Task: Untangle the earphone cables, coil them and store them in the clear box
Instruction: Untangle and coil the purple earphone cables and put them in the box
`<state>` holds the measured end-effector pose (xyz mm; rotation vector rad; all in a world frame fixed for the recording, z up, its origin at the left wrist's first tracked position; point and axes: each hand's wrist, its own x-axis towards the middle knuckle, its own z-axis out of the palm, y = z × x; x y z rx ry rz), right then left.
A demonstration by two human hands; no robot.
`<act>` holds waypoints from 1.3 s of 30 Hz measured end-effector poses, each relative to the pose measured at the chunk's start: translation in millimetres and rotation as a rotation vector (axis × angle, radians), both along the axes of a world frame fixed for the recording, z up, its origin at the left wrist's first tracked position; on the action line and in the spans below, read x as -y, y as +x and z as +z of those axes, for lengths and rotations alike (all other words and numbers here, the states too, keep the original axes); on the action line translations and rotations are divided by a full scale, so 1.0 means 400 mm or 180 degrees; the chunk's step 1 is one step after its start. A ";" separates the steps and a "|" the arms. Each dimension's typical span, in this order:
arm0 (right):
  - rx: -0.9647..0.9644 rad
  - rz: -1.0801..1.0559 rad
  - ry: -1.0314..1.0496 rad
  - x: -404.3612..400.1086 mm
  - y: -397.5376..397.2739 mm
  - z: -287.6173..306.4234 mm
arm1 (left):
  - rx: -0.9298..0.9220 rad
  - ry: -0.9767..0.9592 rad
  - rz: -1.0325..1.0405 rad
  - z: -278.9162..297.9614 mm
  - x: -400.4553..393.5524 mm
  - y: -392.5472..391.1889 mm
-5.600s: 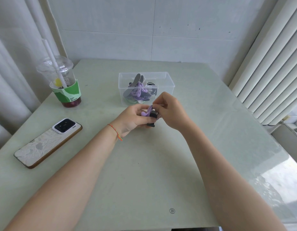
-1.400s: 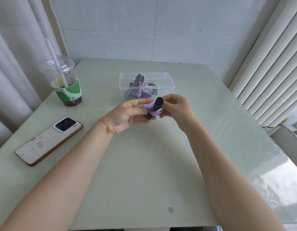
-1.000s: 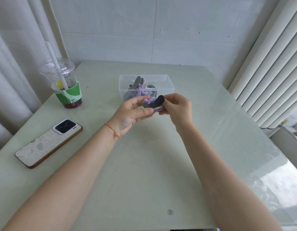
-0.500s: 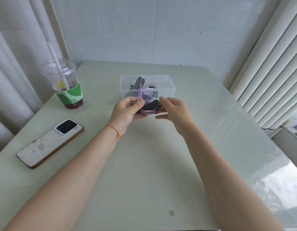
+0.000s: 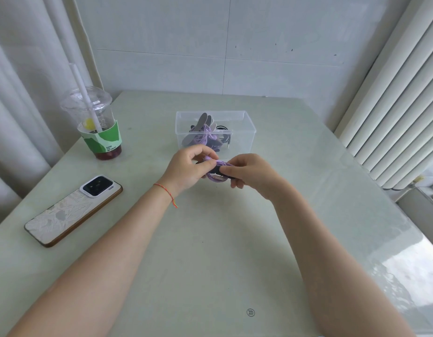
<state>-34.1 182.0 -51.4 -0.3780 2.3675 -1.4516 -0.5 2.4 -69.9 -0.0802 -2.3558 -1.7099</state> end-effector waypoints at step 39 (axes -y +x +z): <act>-0.0936 -0.0566 -0.0173 0.014 -0.009 -0.012 | 0.0458 0.2156 0.0289 0.003 0.032 -0.011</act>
